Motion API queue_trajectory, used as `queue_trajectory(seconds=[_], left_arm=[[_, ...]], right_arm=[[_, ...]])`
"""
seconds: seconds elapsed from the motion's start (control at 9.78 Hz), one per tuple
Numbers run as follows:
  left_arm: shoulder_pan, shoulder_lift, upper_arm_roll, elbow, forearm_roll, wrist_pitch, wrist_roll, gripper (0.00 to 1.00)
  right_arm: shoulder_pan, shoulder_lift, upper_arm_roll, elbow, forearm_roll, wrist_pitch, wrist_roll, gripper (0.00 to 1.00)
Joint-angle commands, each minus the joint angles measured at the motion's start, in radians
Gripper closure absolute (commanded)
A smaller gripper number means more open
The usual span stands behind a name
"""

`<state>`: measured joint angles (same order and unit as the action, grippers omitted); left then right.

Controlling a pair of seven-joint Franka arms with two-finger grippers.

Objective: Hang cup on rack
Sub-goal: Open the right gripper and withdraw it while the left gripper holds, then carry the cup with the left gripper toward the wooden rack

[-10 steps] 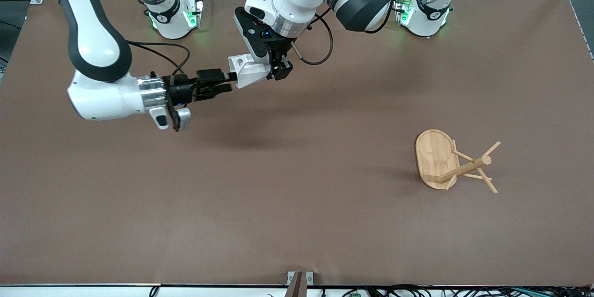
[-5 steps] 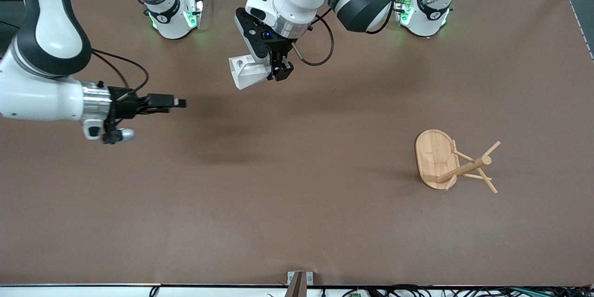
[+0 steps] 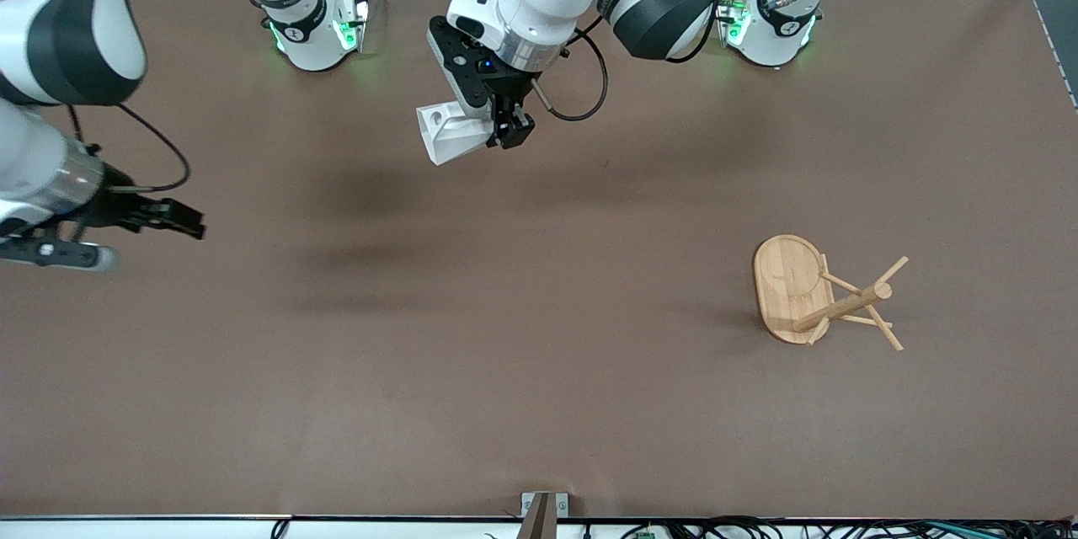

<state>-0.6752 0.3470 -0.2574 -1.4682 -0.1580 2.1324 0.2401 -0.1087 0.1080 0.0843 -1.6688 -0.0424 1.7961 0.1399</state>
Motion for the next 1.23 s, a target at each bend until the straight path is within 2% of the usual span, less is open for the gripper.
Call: queue_trajectory(seconds=[0.0,0.2,0.31,0.41,0.92,1.12], left_arm=[[0.005,0.015,0.000,-0.009,0.000,0.009,0.028,1.00],[0.006,0.003,0.003,-0.010,0.000,0.009,0.018,1.00],[0.008,0.001,0.006,-0.009,0.000,0.012,0.013,1.00],[0.009,0.001,0.004,-0.010,0.000,0.049,0.012,1.00],[0.034,0.007,0.010,-0.023,-0.002,0.087,0.010,1.00],[0.075,0.009,0.010,-0.065,0.000,0.135,0.011,1.00]], right_arm=[[0.007,-0.019,-0.069,0.129,-0.017,-0.137,-0.020,0.00],[0.041,-0.030,-0.130,0.242,-0.017,-0.289,-0.043,0.00],[0.064,-0.056,-0.162,0.270,-0.016,-0.370,-0.054,0.00],[0.069,-0.100,-0.164,0.259,-0.013,-0.404,-0.062,0.00],[0.072,-0.117,-0.161,0.227,-0.010,-0.377,-0.062,0.00],[0.076,-0.116,-0.161,0.227,-0.010,-0.370,-0.065,0.00]])
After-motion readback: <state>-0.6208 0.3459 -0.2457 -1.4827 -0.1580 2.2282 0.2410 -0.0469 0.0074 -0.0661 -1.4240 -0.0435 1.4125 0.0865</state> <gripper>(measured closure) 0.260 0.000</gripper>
